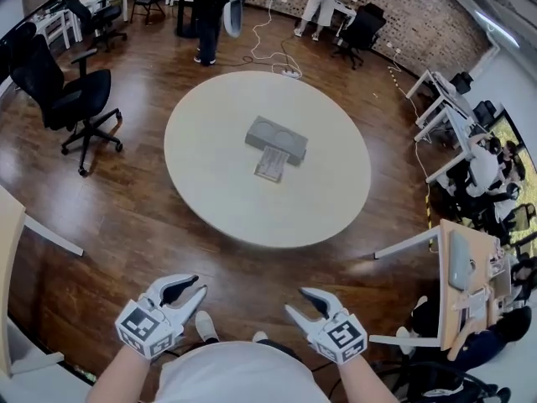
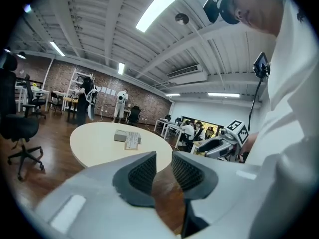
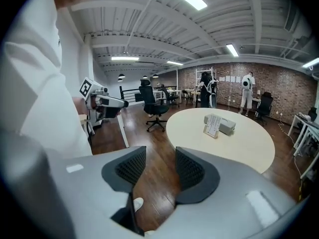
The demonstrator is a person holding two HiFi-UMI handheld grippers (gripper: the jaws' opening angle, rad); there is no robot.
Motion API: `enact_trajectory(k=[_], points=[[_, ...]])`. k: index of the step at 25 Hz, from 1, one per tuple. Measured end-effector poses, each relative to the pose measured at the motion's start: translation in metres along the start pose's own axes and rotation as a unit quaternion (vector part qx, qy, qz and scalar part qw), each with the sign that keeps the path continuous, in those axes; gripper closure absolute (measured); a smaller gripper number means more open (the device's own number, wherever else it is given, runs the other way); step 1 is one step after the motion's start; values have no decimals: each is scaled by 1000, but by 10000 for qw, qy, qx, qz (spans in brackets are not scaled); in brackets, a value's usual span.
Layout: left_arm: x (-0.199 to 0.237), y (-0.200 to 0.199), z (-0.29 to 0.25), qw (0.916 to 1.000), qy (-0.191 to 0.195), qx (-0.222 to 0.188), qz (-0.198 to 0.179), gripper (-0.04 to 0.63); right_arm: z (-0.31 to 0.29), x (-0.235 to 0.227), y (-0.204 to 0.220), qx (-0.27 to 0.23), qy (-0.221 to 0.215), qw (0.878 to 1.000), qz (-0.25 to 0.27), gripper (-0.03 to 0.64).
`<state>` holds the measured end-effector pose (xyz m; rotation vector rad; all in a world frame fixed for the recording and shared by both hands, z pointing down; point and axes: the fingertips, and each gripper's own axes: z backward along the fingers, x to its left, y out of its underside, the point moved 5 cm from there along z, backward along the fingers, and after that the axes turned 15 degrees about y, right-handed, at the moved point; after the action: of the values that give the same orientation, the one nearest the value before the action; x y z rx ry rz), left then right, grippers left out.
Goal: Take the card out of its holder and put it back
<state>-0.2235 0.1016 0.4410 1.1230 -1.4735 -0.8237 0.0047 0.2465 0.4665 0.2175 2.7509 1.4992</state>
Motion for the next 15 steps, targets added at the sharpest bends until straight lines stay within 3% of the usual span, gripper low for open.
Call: enact_trajectory(k=[7, 15], points=[[-56, 9, -49, 9998, 115, 113, -134, 491, 77, -7, 47, -116, 164, 9998, -4, 430], [-146, 9, -117, 9984, 242, 84, -509, 491, 171, -48, 108, -167, 486, 9986, -118, 431]])
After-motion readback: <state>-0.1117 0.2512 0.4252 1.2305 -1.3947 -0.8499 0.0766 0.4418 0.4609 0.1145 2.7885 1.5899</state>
